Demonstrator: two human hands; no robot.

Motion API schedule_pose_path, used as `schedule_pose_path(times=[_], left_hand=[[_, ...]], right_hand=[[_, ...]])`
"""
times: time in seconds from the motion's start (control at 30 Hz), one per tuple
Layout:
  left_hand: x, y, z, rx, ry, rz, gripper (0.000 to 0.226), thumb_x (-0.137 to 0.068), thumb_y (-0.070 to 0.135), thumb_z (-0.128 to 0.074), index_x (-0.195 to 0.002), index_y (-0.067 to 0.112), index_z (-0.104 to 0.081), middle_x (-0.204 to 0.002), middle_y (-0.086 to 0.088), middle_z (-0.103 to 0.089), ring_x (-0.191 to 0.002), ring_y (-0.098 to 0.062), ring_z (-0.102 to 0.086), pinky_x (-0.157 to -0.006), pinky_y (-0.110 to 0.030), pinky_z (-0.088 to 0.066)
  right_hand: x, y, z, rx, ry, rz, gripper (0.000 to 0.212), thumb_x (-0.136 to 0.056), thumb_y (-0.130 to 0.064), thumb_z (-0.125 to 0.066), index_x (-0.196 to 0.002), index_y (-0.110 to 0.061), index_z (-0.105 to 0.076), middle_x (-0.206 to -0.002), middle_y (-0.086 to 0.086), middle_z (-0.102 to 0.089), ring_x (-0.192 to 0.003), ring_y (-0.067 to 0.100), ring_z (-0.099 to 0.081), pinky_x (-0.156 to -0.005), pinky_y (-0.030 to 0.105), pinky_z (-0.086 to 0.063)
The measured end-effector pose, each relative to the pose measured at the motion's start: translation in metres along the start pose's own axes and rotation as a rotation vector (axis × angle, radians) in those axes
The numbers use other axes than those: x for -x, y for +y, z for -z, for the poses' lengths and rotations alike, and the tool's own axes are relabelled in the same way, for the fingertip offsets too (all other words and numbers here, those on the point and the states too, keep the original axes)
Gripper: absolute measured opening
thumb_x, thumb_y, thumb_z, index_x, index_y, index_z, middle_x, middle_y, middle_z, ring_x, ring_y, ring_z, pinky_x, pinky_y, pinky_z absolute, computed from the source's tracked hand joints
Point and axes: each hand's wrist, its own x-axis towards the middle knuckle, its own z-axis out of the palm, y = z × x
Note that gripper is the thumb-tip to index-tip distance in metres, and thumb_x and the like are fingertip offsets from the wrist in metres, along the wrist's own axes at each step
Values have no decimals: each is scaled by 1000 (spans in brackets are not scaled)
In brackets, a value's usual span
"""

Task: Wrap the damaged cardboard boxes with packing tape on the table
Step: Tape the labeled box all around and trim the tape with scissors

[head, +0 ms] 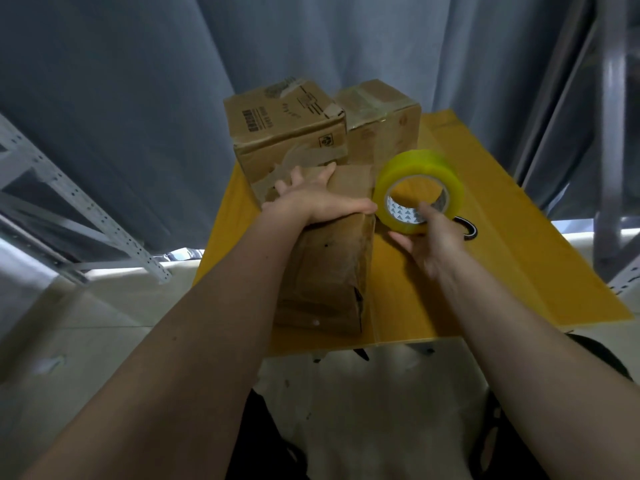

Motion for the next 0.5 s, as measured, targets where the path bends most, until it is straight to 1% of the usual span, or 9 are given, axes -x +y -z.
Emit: schedule_pose_path(times=[0.07, 0.13, 0.2, 0.23, 0.3, 0.37, 0.43, 0.47, 0.5], left_hand=[[0, 1, 0, 38, 31, 8, 120, -47, 85, -65, -149, 54, -9, -162, 0, 9, -146, -39, 5, -114, -63, -15], [1, 1, 2, 109, 49, 25, 120, -49, 81, -70, -150, 50, -14, -162, 0, 8, -146, -39, 4, -114, -61, -18], [1, -2, 8, 210, 56, 36, 121, -48, 77, -74, -150, 46, -18, -162, -1, 7, -146, -39, 1, -114, -60, -20], [1, -4, 12, 273, 55, 38, 123, -45, 76, -76, -151, 44, -21, -162, -3, 3, -146, -39, -3, -114, -60, -23], [2, -8, 19, 458, 39, 39, 129, -37, 74, -77, -150, 39, -26, -161, -6, -9, -143, -37, -19, -111, -57, -32], [2, -14, 23, 722, -11, 18, 129, -34, 69, -81, -149, 35, -32, -156, -9, -26, -135, -35, -38, -105, -53, -41], [2, -22, 21, 988, -93, -14, 111, -46, 62, -84, -144, 29, -42, -145, -10, -46, -122, -32, -55, -96, -49, -51], [2, -26, 18, 1096, -126, -32, 94, -57, 58, -83, -138, 26, -50, -136, -10, -56, -113, -30, -63, -88, -44, -55], [2, -29, 14, 1187, -148, -48, 75, -67, 54, -80, -131, 23, -56, -124, -11, -66, -101, -28, -69, -78, -40, -59]], right_hand=[[4, 5, -4, 26, -37, -52, 47, -94, -24, -60, -137, -14, -44, -126, 13, -57, -101, 31, -63, -82, 40, -57], [9, 10, -9, 4, -130, -118, 44, -93, -28, -59, -134, -16, -47, -125, 16, -59, -101, 32, -64, -88, 43, -54], [15, 10, -16, -16, -205, -169, 40, -92, -30, -59, -129, -16, -53, -121, 14, -64, -100, 31, -66, -83, 47, -54], [18, 8, -21, 1, -210, -167, 39, -91, -31, -60, -128, -17, -55, -118, 12, -66, -97, 29, -68, -80, 45, -54], [21, -3, -31, 72, -196, -99, 45, -88, -34, -64, -130, -21, -54, -116, 7, -67, -88, 24, -68, -69, 37, -54], [26, -20, -46, 134, -187, 25, 49, -84, -33, -67, -130, -27, -51, -115, 2, -66, -81, 19, -63, -58, 28, -51], [33, -37, -63, 209, -171, 198, 29, -82, -28, -67, -108, -30, -54, -102, -2, -65, -83, 17, -61, -57, 24, -48], [36, -44, -72, 265, -163, 278, 20, -82, -25, -66, -96, -28, -52, -99, -2, -64, -87, 18, -60, -62, 27, -49], [38, -48, -80, 328, -154, 346, 18, -81, -23, -65, -89, -27, -50, -100, 0, -64, -91, 20, -60, -69, 30, -50]])
